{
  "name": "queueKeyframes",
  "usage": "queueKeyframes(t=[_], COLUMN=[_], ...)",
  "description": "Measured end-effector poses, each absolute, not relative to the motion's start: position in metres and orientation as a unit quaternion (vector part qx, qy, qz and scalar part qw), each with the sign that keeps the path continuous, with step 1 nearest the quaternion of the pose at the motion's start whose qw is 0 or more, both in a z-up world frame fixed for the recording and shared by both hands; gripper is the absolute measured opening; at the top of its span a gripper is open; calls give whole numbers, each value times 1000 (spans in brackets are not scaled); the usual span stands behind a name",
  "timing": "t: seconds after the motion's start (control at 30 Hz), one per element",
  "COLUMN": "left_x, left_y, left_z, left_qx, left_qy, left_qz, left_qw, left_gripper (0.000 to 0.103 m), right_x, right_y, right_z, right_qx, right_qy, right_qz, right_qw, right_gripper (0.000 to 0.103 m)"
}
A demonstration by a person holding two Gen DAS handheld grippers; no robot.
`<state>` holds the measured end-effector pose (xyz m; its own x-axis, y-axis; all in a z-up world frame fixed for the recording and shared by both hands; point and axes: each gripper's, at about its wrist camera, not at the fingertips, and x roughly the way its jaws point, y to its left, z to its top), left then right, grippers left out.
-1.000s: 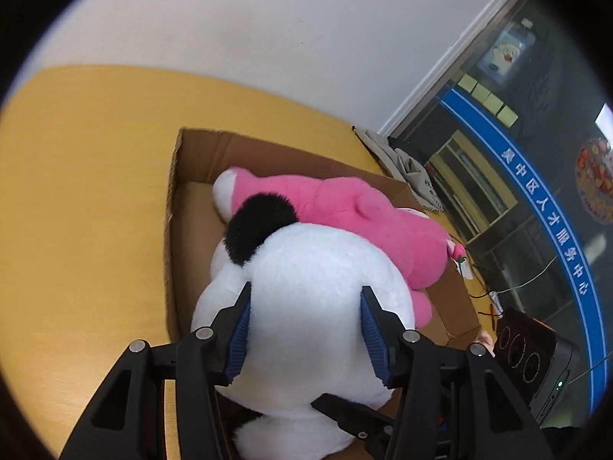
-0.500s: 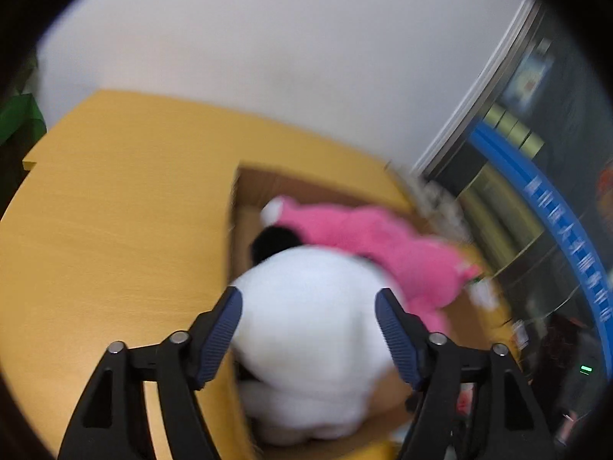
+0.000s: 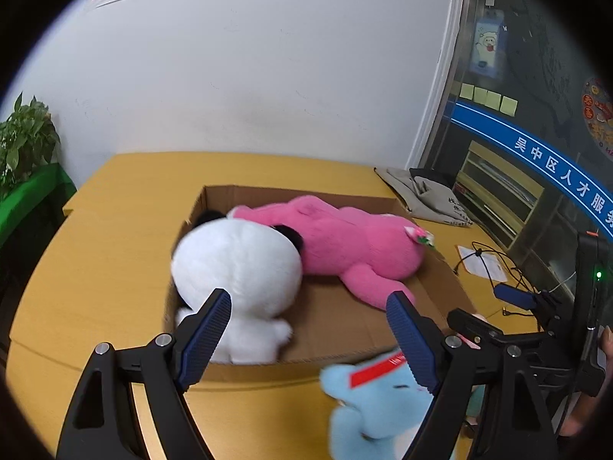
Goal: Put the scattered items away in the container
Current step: 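Lift the white panda into the box and open both grippers, then lower both grippers onto the blue cat plush and close them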
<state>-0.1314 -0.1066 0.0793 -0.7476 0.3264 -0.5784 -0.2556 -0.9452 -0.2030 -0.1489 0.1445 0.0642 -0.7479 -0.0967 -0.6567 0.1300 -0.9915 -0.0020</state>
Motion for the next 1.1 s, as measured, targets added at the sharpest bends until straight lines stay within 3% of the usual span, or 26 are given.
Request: queueKeyframes(t=[1.1], left_x=[-102], left_y=[-57], left_z=[70], left_qx=[-348], left_qy=[-87], left_qz=[915], left_qw=[187], left_gripper=[83], right_x=[-138], right_y=[172], right_z=[53], right_qx=[356], right_qy=[30], right_qz=[-932], right_qw=[60], right_gripper=[103])
